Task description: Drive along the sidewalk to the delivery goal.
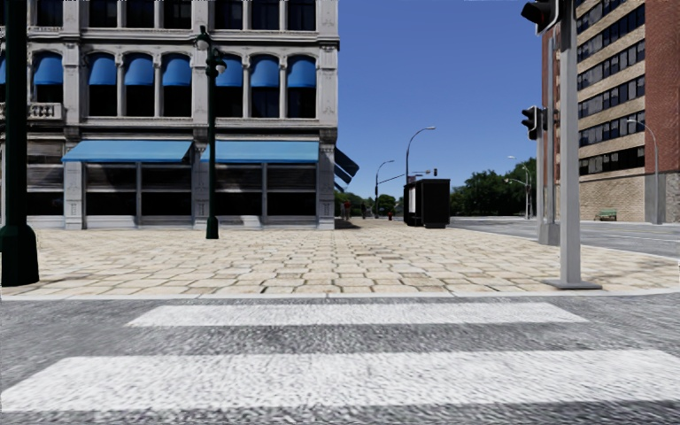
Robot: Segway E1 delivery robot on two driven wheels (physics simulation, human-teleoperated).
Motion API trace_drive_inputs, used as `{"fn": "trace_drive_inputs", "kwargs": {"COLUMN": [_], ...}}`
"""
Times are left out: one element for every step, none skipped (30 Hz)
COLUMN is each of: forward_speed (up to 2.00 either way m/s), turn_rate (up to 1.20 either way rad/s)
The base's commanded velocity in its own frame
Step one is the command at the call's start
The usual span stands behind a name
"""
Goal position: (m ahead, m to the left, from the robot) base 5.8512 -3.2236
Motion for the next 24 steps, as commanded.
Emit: {"fn": "trace_drive_inputs", "kwargs": {"forward_speed": [1.47, 1.47, 1.47, 1.47, 1.47, 1.47, 1.47, 1.47, 1.47, 1.47, 1.47, 1.47, 1.47, 1.47, 1.47, 1.47, 1.47, 1.47, 1.47, 1.47, 1.47, 1.47, 1.47, 1.47], "turn_rate": [-0.29, -0.29, -0.29, -0.29, -0.29, -0.29, -0.29, -0.29, -0.29, -0.29, -0.29, -0.29, -0.29, -0.29, -0.29, -0.29, -0.29, -0.29, -0.29, -0.29, -0.29, -0.3, -0.33, -0.33]}}
